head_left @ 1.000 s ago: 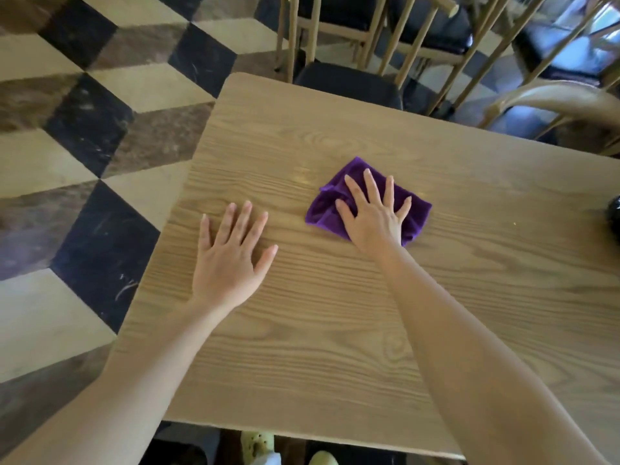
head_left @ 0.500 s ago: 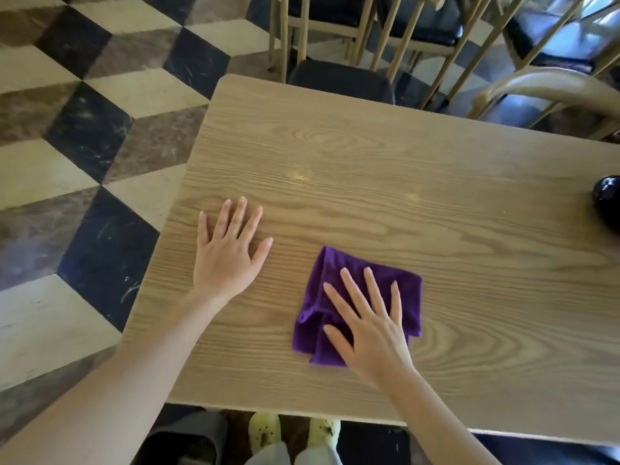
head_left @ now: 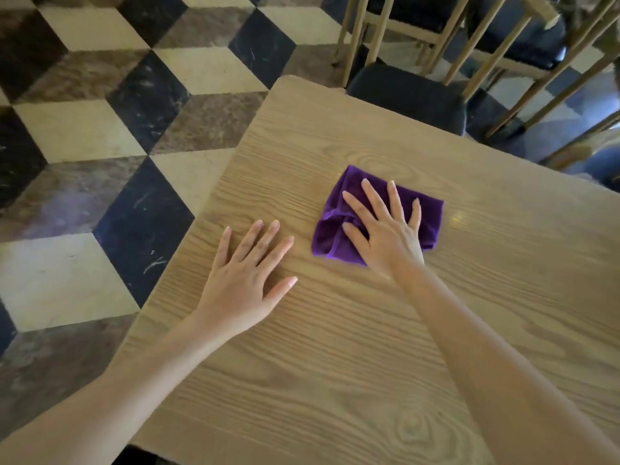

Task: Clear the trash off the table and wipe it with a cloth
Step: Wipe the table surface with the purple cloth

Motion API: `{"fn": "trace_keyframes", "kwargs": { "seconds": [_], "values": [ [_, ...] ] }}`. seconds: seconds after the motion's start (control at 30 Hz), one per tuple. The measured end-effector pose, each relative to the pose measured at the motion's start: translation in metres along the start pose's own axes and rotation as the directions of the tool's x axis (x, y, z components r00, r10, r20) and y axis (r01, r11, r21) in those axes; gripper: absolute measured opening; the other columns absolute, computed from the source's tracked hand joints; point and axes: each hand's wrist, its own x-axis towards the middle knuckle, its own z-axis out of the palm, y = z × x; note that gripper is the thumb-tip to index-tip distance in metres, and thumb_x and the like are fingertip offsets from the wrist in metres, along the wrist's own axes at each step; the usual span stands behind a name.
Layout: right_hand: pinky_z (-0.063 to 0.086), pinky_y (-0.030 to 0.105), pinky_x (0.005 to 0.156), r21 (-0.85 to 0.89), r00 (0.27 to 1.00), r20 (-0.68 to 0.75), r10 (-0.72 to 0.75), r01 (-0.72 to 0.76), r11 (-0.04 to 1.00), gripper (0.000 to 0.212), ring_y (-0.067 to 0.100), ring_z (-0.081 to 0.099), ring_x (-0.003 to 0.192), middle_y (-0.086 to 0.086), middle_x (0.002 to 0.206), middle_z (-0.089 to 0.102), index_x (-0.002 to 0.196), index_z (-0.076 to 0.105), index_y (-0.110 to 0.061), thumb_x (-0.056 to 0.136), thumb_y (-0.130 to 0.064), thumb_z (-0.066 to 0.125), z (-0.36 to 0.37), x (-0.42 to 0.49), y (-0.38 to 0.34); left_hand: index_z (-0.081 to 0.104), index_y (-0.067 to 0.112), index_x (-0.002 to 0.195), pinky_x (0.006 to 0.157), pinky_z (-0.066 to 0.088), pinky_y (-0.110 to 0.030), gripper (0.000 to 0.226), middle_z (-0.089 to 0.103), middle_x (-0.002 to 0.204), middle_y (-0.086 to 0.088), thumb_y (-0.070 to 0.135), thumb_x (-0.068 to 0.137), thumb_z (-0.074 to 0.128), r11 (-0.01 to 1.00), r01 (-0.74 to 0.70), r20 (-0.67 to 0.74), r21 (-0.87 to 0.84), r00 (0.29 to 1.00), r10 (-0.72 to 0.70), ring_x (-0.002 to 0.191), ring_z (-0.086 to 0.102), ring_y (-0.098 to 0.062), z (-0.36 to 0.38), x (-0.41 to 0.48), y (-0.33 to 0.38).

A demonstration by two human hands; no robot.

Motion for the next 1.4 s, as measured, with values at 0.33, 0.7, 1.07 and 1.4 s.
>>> {"fn": "trace_keyframes", "kwargs": {
  "seconds": [0.33, 0.7, 1.07, 1.4],
  "values": [
    [-0.004, 0.064, 0.112, -0.004, 0.989, 0.019, -0.146, 0.146, 0.989, 0.054, 0.028, -0.009, 0.147, -0.011, 0.160, 0.001, 0.146, 0.012, -0.046, 0.093, -0.059, 0.018, -0.015, 0.179, -0.050, 0.026, 0.029, 0.148, 0.116, 0.018, -0.053, 0.065, 0.019, 0.158, 0.000, 0.062, 0.091, 0.025, 0.997, 0.071, 0.025, 0.020, 0.997, -0.071, 0.147, 0.012, -0.019, -0.003, 0.039, -0.021],
    [-0.002, 0.063, 0.113, -0.025, 0.977, -0.012, -0.215, 0.214, 0.976, 0.058, 0.029, -0.004, 0.147, -0.008, 0.160, 0.002, 0.147, 0.012, -0.042, 0.092, -0.061, 0.016, -0.016, 0.239, -0.079, 0.021, 0.032, 0.148, 0.116, 0.017, -0.052, 0.065, 0.017, 0.158, 0.002, 0.063, 0.092, 0.023, 0.996, 0.089, 0.062, 0.027, 0.994, -0.091, 0.147, 0.012, -0.018, -0.004, 0.041, -0.024],
    [-0.004, 0.060, 0.114, 0.000, 0.994, -0.007, -0.110, 0.110, 0.994, 0.056, 0.025, -0.006, 0.148, -0.008, 0.160, 0.001, 0.147, 0.010, -0.041, 0.094, -0.058, 0.017, -0.008, 0.150, -0.053, 0.018, 0.034, 0.148, 0.118, 0.008, -0.047, 0.068, 0.013, 0.159, 0.004, 0.067, 0.089, 0.010, 0.995, 0.095, 0.050, 0.027, 0.994, -0.097, 0.147, 0.004, -0.015, -0.004, 0.044, -0.024],
    [-0.004, 0.059, 0.115, 0.033, 1.000, -0.011, 0.022, -0.022, 0.999, 0.056, 0.025, -0.008, 0.148, -0.008, 0.160, -0.001, 0.148, 0.009, -0.040, 0.095, -0.056, 0.019, 0.011, 0.017, -0.097, 0.028, 0.022, 0.147, 0.115, 0.015, -0.040, 0.066, 0.025, 0.155, -0.002, 0.059, 0.095, 0.012, 0.980, 0.201, -0.024, 0.000, 0.979, -0.201, 0.145, 0.020, -0.020, 0.003, -0.087, -0.031]
  ]
}}
